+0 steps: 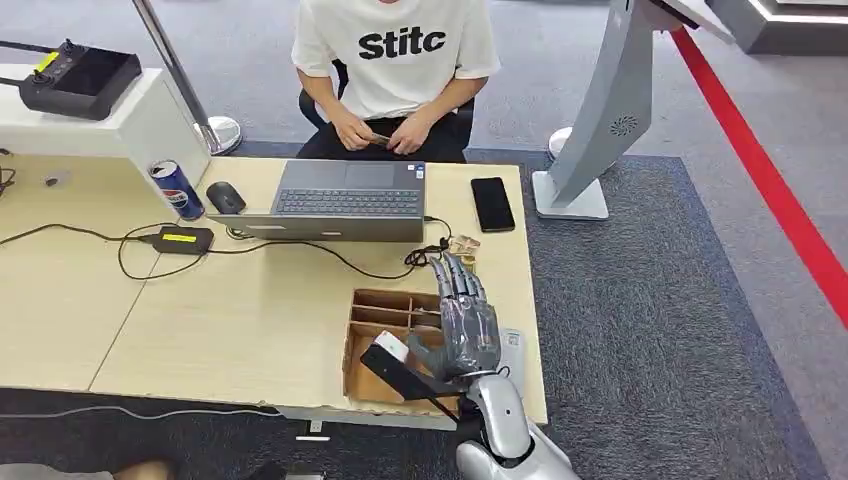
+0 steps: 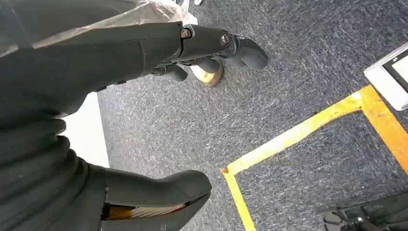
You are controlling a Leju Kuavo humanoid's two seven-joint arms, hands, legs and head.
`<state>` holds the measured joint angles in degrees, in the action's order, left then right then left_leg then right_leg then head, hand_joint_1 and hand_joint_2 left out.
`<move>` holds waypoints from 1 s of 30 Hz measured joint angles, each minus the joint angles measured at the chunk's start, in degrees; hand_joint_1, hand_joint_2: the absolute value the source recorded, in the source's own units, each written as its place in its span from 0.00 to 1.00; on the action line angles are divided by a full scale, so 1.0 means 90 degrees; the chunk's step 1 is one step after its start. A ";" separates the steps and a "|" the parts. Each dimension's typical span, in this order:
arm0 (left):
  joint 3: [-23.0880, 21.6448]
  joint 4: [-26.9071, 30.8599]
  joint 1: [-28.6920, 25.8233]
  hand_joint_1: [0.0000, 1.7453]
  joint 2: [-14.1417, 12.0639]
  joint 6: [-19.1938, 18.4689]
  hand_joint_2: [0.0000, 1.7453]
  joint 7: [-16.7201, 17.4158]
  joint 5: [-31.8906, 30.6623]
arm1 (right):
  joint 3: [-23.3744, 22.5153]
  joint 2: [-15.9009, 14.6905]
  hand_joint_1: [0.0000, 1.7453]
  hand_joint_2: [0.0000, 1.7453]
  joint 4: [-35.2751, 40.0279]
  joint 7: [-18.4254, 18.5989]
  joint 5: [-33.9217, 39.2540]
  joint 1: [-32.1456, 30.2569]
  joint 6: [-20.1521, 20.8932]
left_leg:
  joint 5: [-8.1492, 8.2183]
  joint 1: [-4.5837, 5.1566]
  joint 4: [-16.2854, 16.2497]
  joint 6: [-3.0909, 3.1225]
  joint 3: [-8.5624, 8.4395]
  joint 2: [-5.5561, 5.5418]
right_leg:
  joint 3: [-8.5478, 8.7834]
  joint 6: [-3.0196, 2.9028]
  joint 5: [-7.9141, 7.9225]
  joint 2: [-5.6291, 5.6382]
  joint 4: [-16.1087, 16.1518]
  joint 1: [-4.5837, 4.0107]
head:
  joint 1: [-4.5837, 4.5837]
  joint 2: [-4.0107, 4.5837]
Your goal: Pass the card to the sensor for recognition and then transmit it.
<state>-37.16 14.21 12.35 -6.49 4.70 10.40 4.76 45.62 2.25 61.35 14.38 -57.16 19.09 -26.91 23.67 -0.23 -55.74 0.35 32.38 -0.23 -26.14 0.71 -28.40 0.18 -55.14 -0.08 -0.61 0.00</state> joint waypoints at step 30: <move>0.0000 0.0000 0.0000 0.00 0.0000 -0.0005 1.00 -0.0002 -0.0005 | 0.0000 0.0000 0.21 1.00 0.0000 0.0000 0.0053 0.0000 0.0007 | 0.0000 0.0000 0.0000 0.0000 0.0000 0.0000 | 0.0000 0.0000 0.0000 0.0000 0.0000 0.0000 | 0.0000 0.0000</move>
<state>-37.16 14.21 12.35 -6.49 4.66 10.38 4.72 45.62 2.25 61.35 14.38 -56.67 19.09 -26.84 23.67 -0.23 -55.74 0.35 32.38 -0.23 -26.14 0.71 -28.40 0.18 -55.14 -0.08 -0.61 0.00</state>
